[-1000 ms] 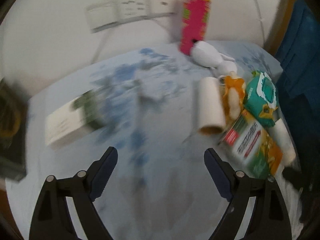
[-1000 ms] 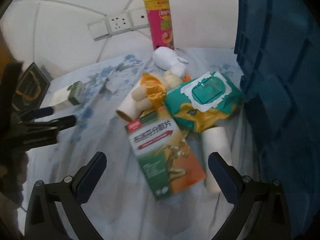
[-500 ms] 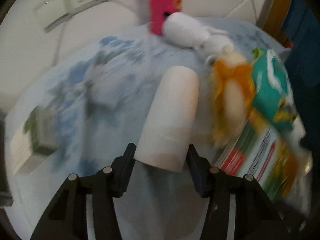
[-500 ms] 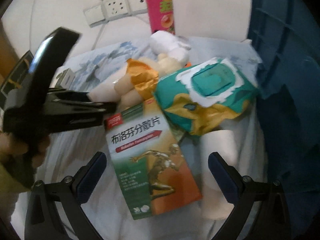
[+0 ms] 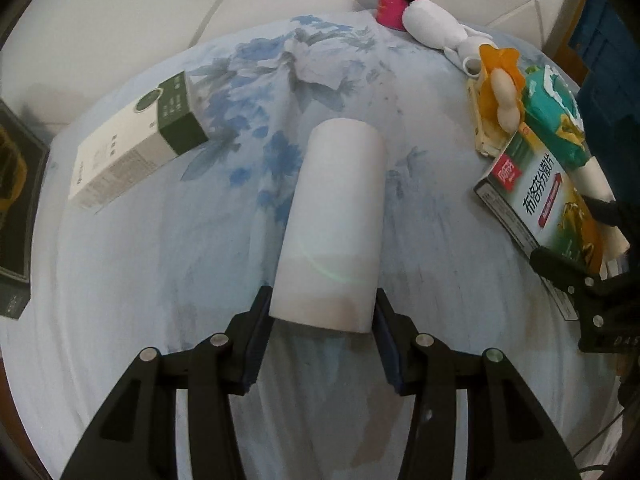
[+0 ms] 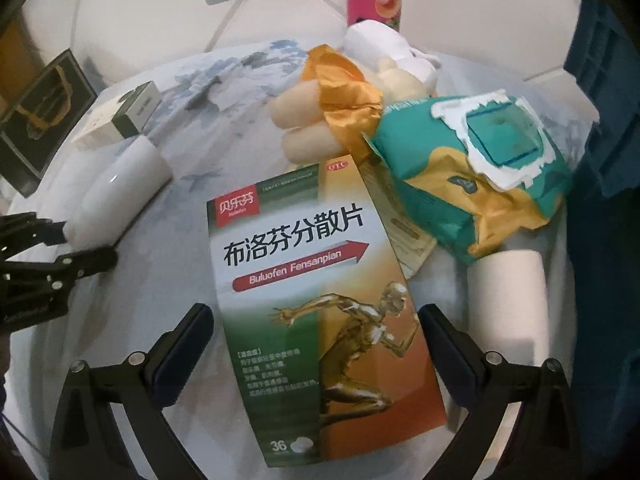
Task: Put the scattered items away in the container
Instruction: 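Grasp a white paper towel roll with the left tool while the right tool grasps the medicine box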
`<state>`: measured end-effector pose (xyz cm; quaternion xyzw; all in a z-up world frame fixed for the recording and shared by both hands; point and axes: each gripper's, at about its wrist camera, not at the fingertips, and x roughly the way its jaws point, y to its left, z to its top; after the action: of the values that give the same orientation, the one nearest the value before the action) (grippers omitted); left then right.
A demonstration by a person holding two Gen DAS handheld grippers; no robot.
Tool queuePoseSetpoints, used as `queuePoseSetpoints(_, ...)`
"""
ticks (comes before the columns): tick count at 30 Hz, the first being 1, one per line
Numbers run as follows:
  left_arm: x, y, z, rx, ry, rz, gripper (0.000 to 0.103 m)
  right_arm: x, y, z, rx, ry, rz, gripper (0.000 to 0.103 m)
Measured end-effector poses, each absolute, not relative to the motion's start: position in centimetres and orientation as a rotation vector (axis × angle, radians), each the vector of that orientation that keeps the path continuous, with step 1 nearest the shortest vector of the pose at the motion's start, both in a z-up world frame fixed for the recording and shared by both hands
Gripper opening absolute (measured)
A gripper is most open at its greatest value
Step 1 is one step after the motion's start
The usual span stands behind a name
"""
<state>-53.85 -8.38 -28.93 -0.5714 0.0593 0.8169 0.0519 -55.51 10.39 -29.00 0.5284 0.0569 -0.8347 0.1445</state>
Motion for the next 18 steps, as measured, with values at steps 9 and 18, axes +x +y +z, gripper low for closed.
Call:
queuePoseSetpoints(9,-54.5,-7.9,-29.4,-1.700,0.207,2.513,0.050,-55.7,10.1,-29.5,1.555,0.205,-2.407,0.103)
queuePoseSetpoints(18,-51.7,-8.1,-27.4,-1.686,0.164,2.530,0.045,-54.2,9.3,-28.2,1.575,0.151,-2.383,0.097)
